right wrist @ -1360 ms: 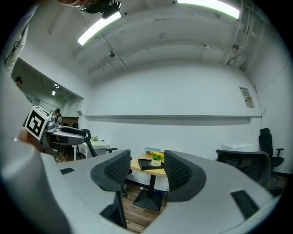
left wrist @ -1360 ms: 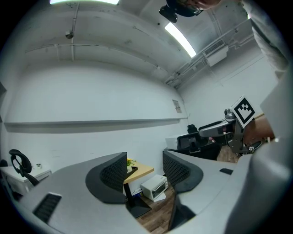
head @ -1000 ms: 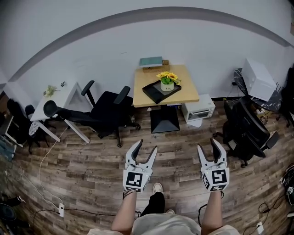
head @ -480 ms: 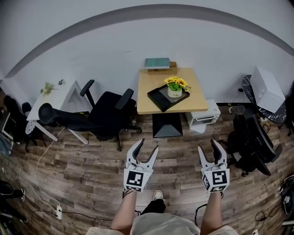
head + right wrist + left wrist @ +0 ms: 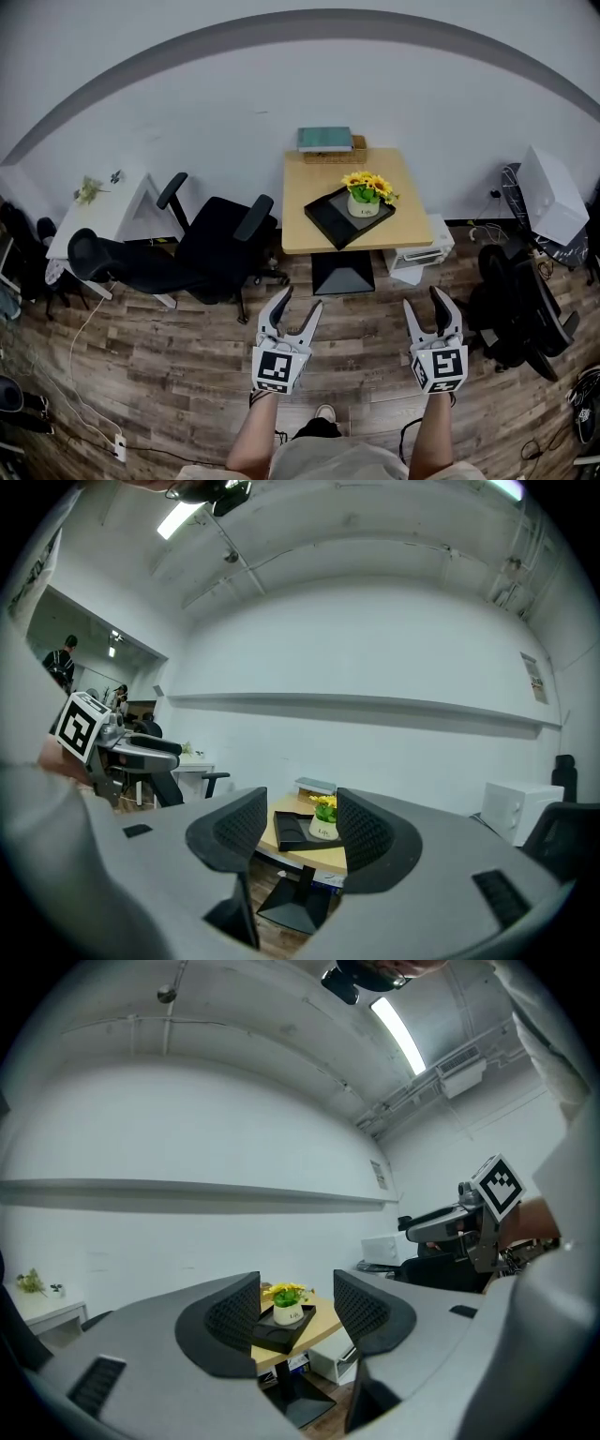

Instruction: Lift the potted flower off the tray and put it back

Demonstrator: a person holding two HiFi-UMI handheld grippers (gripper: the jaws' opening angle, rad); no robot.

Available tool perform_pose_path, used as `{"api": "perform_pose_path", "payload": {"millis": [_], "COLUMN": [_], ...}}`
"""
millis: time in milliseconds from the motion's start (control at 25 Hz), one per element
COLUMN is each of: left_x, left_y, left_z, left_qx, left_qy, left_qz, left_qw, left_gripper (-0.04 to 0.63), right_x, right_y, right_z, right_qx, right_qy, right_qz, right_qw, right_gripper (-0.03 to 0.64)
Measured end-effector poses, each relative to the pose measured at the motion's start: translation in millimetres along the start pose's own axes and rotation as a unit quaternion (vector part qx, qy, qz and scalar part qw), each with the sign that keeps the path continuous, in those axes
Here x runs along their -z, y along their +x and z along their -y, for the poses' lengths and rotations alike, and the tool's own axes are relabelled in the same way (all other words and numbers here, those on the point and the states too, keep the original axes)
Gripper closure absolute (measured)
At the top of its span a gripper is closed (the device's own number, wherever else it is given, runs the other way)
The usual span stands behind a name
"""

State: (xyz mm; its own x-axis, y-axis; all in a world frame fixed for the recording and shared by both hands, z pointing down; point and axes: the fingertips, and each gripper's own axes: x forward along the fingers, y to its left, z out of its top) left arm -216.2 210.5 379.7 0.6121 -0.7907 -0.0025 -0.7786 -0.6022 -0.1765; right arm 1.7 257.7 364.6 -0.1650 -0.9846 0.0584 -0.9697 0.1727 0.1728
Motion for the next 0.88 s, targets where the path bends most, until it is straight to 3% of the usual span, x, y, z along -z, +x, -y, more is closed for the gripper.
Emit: {"api": "perform_pose_path", "payload": {"millis": [440,880], "left_x": [3.4,5.0], "left_y": [43.2,46.6], "left_z": [-58.9,-78.8], "left_qx": [0.002,-0.002], "left_qy": [0.002,0.003], "left_qz": [0.01,0.011], "left_qw": [0.9999,0.9999], "left_gripper": [0.362,0.362], "right_x": [-11.8,-13.3], "right_y": [74.9,94.1], "right_z": [-9.3,-20.7], "right_qx": [-0.003,-0.009], "right_qy": [-0.01,-0.008], "right_qz": [-0.003,-0.003], "right_qw": [1.0,1.0], "right_gripper": [0.385,0.385]}}
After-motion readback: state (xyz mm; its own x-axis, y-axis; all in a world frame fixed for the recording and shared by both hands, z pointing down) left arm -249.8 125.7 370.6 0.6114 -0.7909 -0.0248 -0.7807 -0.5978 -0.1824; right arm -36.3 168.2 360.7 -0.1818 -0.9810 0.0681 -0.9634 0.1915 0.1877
